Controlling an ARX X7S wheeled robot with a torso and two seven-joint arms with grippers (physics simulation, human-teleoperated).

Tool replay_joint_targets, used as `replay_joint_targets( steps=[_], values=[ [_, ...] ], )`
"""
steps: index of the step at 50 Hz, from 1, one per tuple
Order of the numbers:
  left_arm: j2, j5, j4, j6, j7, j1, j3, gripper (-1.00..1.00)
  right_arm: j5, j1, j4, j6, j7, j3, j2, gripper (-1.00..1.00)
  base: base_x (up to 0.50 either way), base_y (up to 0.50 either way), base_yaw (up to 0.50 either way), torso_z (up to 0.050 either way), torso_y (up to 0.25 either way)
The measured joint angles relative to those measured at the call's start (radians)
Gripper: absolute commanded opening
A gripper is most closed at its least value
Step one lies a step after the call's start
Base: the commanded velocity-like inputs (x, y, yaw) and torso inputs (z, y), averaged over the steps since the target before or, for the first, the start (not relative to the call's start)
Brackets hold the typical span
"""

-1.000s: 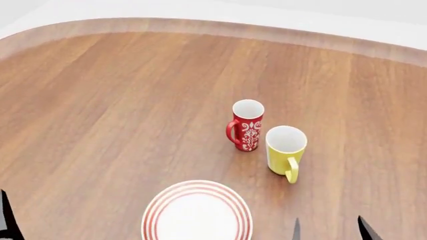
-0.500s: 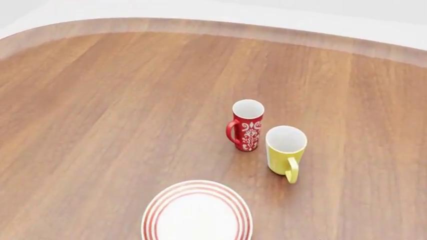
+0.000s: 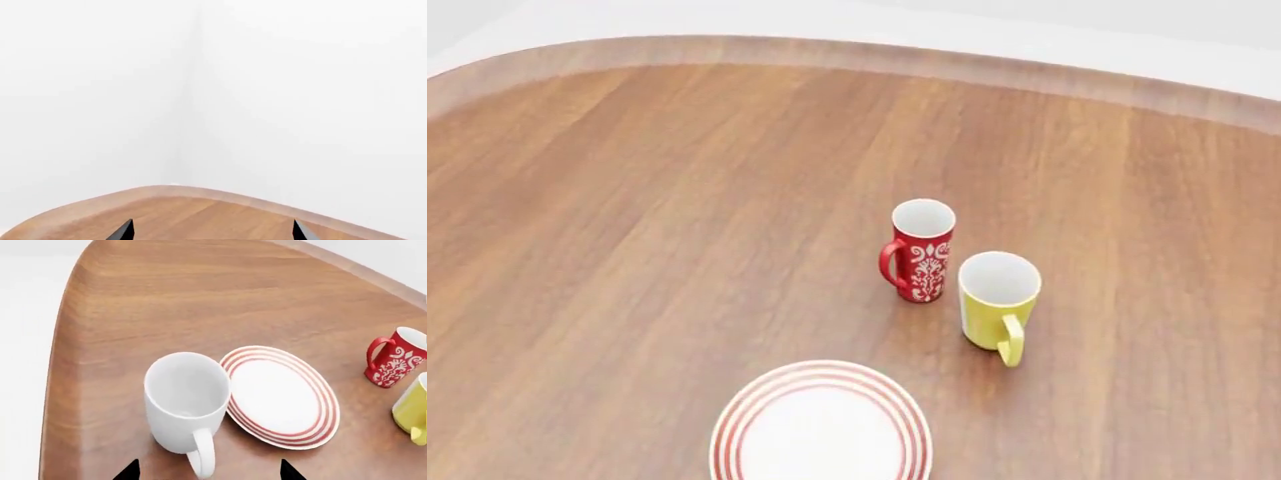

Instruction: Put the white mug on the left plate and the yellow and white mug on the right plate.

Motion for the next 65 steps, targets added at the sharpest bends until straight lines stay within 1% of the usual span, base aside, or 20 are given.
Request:
replay_joint_targets(
  steps=[11,22,38,65],
  values=[
    [0.002,0.01,-0.01,0.005,-0.002,-0.003,0.021,1.0,-0.033,0.167,0.163,0.017,-0.096,-0.099,-0.064,1.0,0.0,0.0,0.0,0.0,0.0],
    [-0.002,0.013,-0.012,0.004,-0.006,-0.006,0.034,1.0,-0.063,0.276,0.301,0.004,-0.17,-0.17,-0.113,1.0,0.0,0.0,0.0,0.0,0.0],
    [-0.01,0.006,-0.005,0.003,-0.015,-0.005,0.036,1.0,-0.115,0.321,0.404,-0.017,-0.227,-0.259,-0.137,1.0,0.0,0.0,0.0,0.0,0.0],
    [-0.018,0.0,-0.004,0.019,-0.024,0.006,0.04,1.0,-0.169,0.401,0.566,-0.036,-0.28,-0.343,-0.193,1.0,0.0,0.0,0.0,0.0,0.0]
  ],
)
